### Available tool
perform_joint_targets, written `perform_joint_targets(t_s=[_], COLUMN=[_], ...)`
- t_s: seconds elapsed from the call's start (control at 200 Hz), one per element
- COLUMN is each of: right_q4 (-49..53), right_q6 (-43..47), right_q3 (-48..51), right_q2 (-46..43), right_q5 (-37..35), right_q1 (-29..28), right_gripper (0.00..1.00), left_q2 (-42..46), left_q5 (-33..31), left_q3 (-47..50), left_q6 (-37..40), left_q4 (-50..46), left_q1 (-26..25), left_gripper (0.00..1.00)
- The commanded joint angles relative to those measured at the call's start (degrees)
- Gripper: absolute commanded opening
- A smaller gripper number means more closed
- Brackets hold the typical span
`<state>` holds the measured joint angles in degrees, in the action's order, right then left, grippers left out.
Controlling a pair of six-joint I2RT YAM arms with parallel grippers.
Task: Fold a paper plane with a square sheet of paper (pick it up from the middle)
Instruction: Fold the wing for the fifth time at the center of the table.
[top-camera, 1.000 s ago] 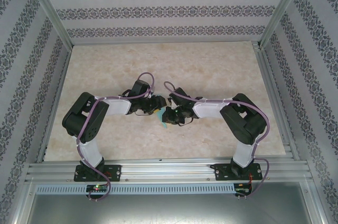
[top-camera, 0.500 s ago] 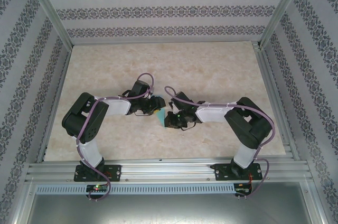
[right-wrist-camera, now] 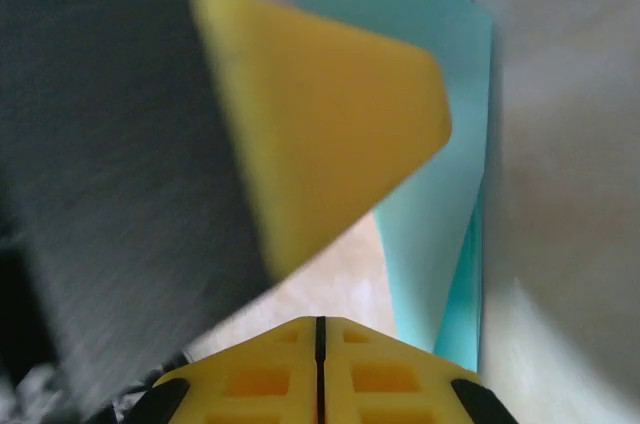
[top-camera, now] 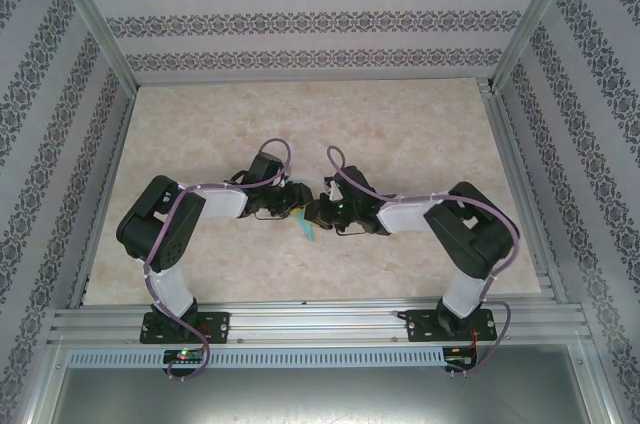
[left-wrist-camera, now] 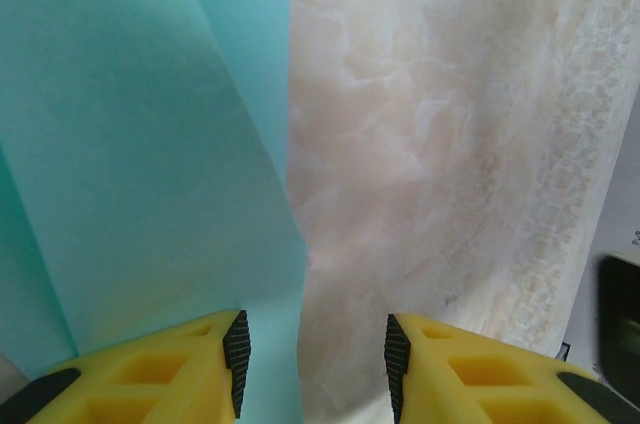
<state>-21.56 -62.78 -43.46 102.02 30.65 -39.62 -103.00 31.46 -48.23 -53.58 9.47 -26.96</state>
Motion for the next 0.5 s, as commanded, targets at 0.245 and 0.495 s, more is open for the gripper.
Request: perform_joint_targets(t_s=[0.245,0.495], right_q4=[-3.71,-0.44], right_q6=[-2.72,-1.28], right_q3=[2.62,5.84], right_q2=[4.04,3.79], right_q5=[2.47,2.05], right_q1=[-1.94,-3.52], right_gripper=[0.09,0.09], left_q2=[-0.33,-0.88], left_q5=[-2.74,-3.18], left_q3=[1.88,2.21], left_q6=[-0.27,-1.06], left_q4=[-6.07,-5.69], left_q1=[-0.34,-0.24], left_gripper=[0.44,0.44])
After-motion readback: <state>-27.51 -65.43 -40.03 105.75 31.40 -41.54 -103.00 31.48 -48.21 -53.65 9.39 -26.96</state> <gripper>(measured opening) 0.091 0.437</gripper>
